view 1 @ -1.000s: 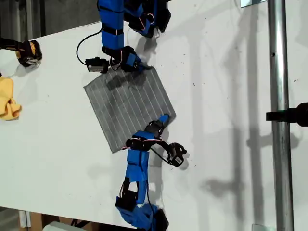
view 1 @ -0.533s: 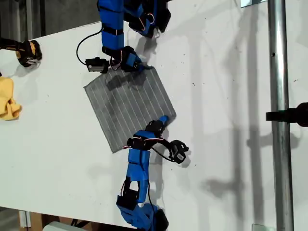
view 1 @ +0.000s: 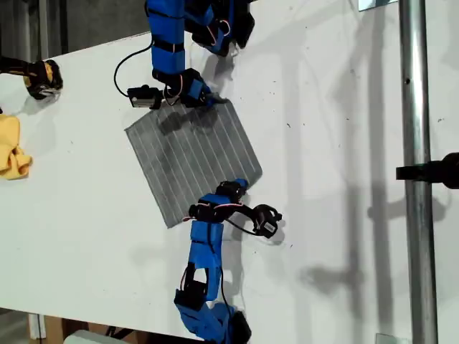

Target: Grasp corners of a towel and fold twice.

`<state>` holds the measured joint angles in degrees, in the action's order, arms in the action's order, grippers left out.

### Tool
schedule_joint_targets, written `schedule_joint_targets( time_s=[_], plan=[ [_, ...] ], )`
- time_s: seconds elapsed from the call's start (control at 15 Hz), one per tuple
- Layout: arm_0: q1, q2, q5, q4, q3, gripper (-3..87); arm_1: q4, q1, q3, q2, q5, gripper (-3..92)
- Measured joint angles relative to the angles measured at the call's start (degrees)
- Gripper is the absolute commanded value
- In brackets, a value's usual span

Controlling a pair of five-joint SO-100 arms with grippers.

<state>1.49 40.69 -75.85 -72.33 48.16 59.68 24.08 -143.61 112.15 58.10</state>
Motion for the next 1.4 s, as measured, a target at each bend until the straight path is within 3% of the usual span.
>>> schedule_joint_targets(
  time_s=[0.87,1.13,1.4],
  plan=[
    [-0.97,2.37,-1.58,-6.86,0.79,-1.2,-0.09,-2.2,0.0,0.0,0.0,-0.1],
    [-1.58,11.6,1.49,-16.0,1.14,22.2,0.0,-2.2,0.0,0.0,0.0,-0.1],
    [-1.32,20.65,5.01,-16.7,1.14,31.3,0.0,-2.02,0.0,0.0,0.0,-0.1]
  ],
)
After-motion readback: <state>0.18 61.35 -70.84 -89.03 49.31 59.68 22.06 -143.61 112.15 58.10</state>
